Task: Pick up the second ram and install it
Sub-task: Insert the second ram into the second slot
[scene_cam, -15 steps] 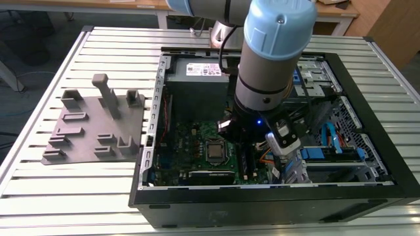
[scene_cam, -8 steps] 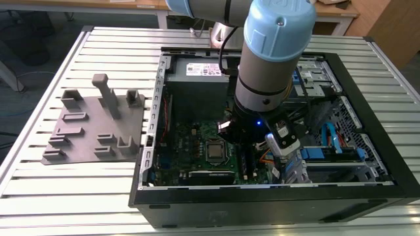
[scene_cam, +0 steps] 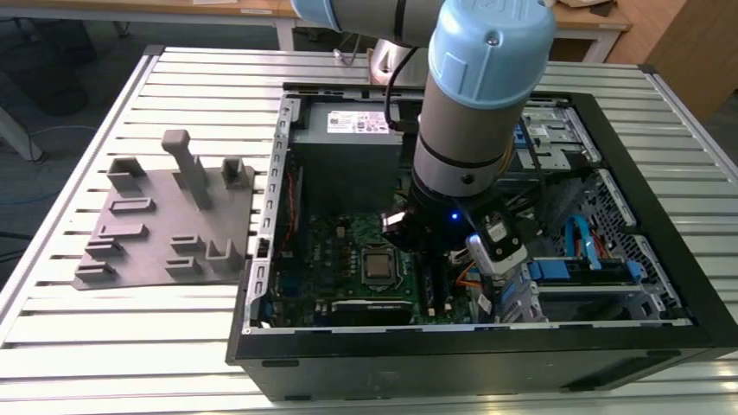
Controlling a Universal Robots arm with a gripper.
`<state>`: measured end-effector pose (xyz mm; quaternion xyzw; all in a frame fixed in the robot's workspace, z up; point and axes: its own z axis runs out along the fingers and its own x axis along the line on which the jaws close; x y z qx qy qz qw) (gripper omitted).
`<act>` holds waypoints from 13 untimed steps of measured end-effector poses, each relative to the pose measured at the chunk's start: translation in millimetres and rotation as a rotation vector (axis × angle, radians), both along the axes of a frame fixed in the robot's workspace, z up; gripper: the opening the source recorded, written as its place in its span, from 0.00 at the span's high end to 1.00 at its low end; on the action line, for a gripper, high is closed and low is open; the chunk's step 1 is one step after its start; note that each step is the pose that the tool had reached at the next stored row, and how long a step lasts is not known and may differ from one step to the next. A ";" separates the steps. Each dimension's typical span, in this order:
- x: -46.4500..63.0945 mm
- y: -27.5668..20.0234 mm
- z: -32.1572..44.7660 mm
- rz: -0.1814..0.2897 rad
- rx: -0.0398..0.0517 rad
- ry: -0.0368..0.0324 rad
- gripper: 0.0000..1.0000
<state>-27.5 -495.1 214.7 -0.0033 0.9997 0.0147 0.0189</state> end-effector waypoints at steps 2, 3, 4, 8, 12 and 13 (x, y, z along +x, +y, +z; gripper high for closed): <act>0.0 0.1 6.2 0.000 0.0002 -0.0001 0.82; 0.0 0.0 10.8 0.000 0.0000 -0.0001 0.82; 0.0 0.0 15.2 0.000 0.0002 -0.0001 0.82; 0.1 0.9 32.7 0.000 0.0000 0.0000 0.83; 0.1 2.5 43.7 0.000 0.0000 0.0000 0.93; 0.0 2.4 44.7 0.000 0.0000 0.0000 0.93</act>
